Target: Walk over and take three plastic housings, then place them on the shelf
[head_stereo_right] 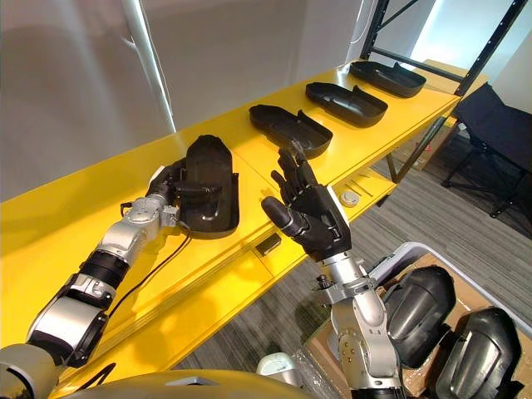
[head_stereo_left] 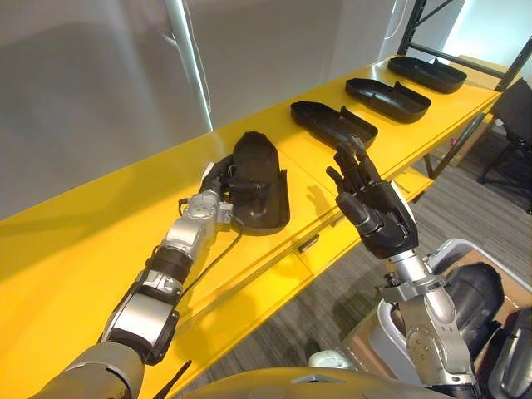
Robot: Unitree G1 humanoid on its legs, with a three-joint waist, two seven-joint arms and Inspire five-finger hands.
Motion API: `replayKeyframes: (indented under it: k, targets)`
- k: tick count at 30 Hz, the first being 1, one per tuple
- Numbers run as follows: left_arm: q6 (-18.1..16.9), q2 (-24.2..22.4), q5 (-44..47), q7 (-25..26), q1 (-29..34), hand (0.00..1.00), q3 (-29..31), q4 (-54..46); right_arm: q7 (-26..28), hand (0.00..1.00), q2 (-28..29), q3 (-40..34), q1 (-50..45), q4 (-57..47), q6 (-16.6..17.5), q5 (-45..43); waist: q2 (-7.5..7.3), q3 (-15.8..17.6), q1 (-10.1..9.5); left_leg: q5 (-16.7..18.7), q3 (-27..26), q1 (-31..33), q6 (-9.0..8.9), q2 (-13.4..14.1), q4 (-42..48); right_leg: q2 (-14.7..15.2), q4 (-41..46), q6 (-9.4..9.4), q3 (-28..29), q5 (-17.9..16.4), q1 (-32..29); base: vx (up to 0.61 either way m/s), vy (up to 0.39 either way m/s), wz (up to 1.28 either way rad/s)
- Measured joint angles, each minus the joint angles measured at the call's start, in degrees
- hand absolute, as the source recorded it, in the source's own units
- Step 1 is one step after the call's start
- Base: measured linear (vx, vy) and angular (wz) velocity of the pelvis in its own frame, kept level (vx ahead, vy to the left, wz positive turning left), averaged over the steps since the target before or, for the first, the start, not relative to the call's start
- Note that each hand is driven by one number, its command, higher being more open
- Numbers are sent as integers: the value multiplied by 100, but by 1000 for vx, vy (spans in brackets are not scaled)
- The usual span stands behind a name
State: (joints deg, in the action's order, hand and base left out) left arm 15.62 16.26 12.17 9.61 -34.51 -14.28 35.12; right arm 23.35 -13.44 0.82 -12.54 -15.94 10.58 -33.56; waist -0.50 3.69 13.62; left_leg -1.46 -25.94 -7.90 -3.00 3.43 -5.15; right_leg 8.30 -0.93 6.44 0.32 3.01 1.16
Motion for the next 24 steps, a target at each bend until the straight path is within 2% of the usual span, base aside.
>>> replayKeyframes:
  k: [7,11,15,19,20,22,24]
  targets:
    - [-38,-4,-1504,356,-175,100,322,394,-9,100,-32,-7,-4,303,1,-121,-4,0,101,-47,25,63,-31,55,0,-58,13,26,-8,33,-78,-3,-5,0]
    - [101,-5,-1535,784,-236,100,344,395,-9,100,-32,52,-11,303,4,-176,-3,0,141,-55,33,108,-29,55,2,-58,12,28,-10,51,-117,0,0,0]
    - [441,-10,-1479,1590,-440,100,653,502,-18,100,-25,328,-55,299,7,-173,-3,1,224,-64,39,127,-29,54,4,-59,11,26,-9,61,-131,0,0,0]
    - [433,0,-1234,2109,-534,100,900,504,-21,100,-4,390,-260,287,7,-164,-13,12,203,-63,42,136,-30,53,6,-58,9,24,-14,60,-131,0,0,0]
    - [367,9,-995,2276,-566,100,994,502,-30,100,36,391,-303,284,6,-148,-8,17,203,-64,37,136,-29,47,24,-94,10,30,-20,64,-128,0,0,0]
    - [-31,1,-388,2398,-567,100,1024,477,-220,100,186,400,-320,261,14,-37,4,24,202,-64,37,134,-29,42,25,-91,11,33,-28,65,-119,-2,-4,2]
    - [-676,-147,614,2446,-567,100,879,110,-619,100,396,419,-316,261,39,119,8,27,165,-64,43,136,-28,32,26,-81,12,32,-58,65,-105,-10,2,6]
